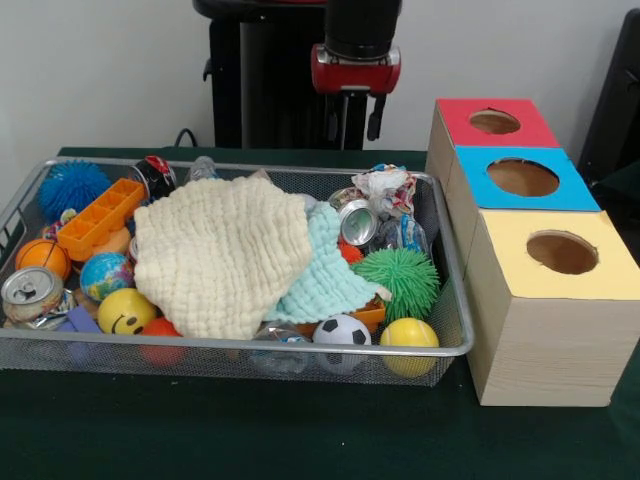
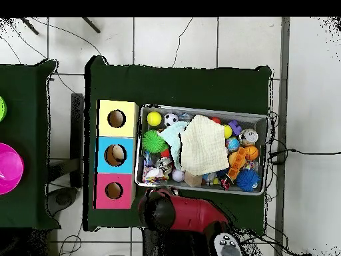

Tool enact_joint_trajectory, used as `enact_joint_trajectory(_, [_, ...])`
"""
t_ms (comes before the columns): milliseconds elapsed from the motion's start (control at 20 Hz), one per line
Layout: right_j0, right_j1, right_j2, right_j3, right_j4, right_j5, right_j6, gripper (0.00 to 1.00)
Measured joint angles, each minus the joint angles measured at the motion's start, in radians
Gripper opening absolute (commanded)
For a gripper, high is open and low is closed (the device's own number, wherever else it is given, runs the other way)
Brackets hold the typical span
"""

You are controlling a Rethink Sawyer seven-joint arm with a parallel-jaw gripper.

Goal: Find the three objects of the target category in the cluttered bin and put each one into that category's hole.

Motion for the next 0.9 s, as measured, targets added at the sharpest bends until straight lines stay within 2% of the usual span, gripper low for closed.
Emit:
enact_joint_trajectory(500, [0.016,0.094,0.003,-0.001,-0.011,-0.053,0.0,1.0])
enact_joint_trajectory(900, [0.024,0.104,0.014,-0.001,-0.011,-0.081,0.0,1.0])
